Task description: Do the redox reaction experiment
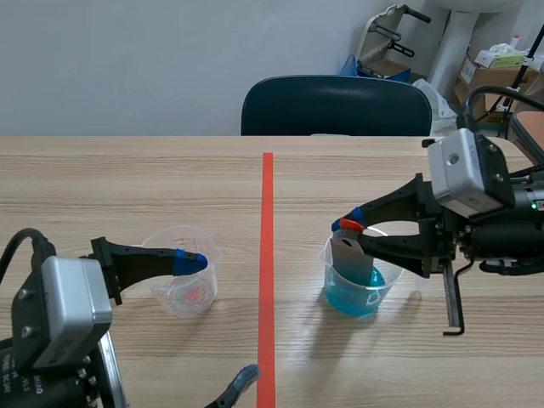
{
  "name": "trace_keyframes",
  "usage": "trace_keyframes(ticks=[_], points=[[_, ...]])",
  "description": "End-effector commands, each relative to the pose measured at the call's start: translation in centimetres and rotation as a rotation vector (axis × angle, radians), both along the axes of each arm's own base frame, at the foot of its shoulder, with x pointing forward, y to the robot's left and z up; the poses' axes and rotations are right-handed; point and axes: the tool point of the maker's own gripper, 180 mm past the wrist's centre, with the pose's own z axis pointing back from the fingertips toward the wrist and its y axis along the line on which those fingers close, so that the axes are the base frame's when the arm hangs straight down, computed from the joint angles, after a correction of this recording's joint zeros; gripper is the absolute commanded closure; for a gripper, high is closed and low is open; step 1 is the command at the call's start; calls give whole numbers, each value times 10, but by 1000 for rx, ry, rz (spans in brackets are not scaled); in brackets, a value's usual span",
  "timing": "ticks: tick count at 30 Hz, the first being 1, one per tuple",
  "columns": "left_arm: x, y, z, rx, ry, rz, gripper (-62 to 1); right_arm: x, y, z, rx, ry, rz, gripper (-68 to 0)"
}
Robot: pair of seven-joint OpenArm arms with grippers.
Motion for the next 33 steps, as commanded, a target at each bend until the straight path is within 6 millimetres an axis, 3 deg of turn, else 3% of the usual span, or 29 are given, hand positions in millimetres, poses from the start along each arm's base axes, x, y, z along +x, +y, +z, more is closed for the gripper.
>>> trace_keyframes(ticks=[1,33], points=[[0,-4,7,-36,-7,0,-623,4,0,15,35,-23,5,-6],[0,-4,7,-36,-7,0,-623,4,-1,12,20,-27,10,-6]])
